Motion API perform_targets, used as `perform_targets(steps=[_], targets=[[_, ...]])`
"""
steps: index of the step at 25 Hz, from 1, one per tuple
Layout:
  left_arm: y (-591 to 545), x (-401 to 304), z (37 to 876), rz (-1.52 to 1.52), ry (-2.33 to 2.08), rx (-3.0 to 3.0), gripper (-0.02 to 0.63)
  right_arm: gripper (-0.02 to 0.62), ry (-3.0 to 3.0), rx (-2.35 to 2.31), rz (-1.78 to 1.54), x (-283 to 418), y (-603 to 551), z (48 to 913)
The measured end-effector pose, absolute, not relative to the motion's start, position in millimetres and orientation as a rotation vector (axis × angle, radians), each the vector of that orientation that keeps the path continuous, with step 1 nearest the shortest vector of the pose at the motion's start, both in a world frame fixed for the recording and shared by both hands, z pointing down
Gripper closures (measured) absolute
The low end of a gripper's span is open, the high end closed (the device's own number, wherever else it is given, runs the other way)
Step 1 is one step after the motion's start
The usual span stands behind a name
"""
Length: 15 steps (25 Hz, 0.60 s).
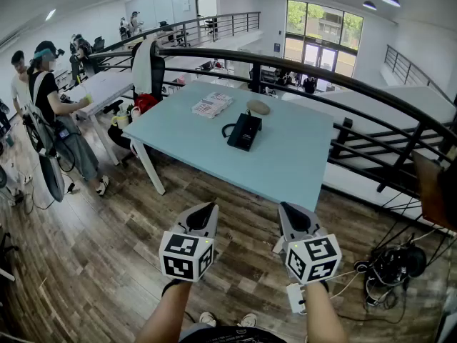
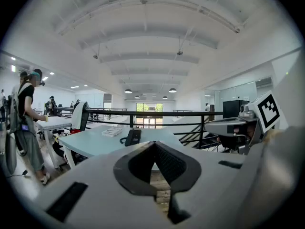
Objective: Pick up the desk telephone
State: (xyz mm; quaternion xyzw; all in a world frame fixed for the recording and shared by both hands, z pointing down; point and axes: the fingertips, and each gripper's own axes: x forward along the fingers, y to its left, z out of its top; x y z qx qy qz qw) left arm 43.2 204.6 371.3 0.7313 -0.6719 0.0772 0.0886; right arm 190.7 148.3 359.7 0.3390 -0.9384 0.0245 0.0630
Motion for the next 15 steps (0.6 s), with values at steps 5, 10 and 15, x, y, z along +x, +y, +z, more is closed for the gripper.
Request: perform_targets(steps=[5,10,15], targets=[[197.9,55.8,373.6,0.222,-1.997,2.177,0.600,0.594,-2.842,1.039,0.091,202.1,140.2,361.2],[190.9,67.4,376.5,0.213,-1.999,2.170,0.600,0.594,-2.852,1.026,0.102,211.0,134.4,363.2],[180.3,77.6,380.2,0.198,-1.986,2.185,0.600,0.594,-2.854,1.028,0.107,214.0,124.9,367.5]])
